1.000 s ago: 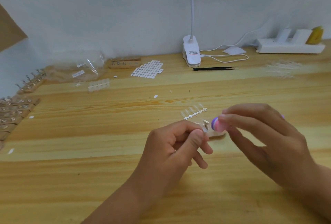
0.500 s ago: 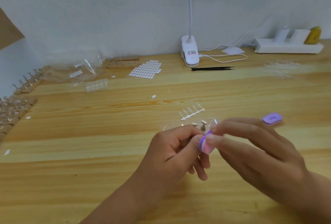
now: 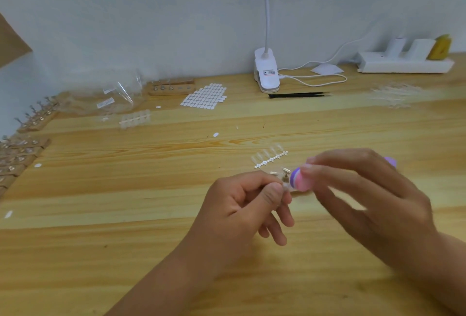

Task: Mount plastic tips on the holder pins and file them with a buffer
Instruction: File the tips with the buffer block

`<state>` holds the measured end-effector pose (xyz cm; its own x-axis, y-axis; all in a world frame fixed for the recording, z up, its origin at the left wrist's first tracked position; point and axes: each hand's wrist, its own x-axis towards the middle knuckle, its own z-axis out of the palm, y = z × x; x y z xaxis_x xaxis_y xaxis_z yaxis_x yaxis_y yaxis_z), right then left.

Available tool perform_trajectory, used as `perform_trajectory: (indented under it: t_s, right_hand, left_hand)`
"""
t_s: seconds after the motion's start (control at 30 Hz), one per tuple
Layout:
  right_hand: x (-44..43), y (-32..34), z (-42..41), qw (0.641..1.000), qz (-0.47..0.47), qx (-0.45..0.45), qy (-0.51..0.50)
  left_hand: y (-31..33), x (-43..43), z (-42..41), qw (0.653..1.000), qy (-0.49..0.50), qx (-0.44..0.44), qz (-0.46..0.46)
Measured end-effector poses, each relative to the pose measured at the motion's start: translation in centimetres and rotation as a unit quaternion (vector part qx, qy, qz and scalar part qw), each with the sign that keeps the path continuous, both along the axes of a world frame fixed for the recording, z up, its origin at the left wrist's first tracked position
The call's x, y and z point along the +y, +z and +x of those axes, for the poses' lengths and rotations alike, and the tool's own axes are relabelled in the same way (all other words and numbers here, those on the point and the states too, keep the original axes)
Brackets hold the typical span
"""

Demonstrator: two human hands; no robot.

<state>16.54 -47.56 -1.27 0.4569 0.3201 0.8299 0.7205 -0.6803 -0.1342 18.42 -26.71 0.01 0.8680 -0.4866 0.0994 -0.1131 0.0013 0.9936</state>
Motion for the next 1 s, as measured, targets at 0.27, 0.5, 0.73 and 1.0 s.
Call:
perform_trajectory:
  t_s: [0.27, 0.5, 0.73, 1.0]
  right_hand:
    - [-0.4, -0.2, 0.4, 1.0, -0.02, 0.019, 0.0]
    - [-0.8, -0.3, 0.8, 0.998, -0.039, 0.033, -0.024]
    - [0.4, -0.5, -0.2, 0.999, -0.023, 0.018, 0.025]
    - [0.5, -0.7, -0.2, 0.999, -0.021, -0.01, 0.038]
  left_hand:
    - [-0.3, -0.1, 0.0, 0.996, 0.059, -0.054, 0.042]
    - [-0.4, -0.1, 0.0, 0.995, 0.057, -0.068, 0.04]
    - [-0.3, -0.1, -0.3, 0.999, 0.014, -0.035, 0.021]
    - [0.0, 0.0, -0.5, 1.0, -0.018, -0.013, 0.008]
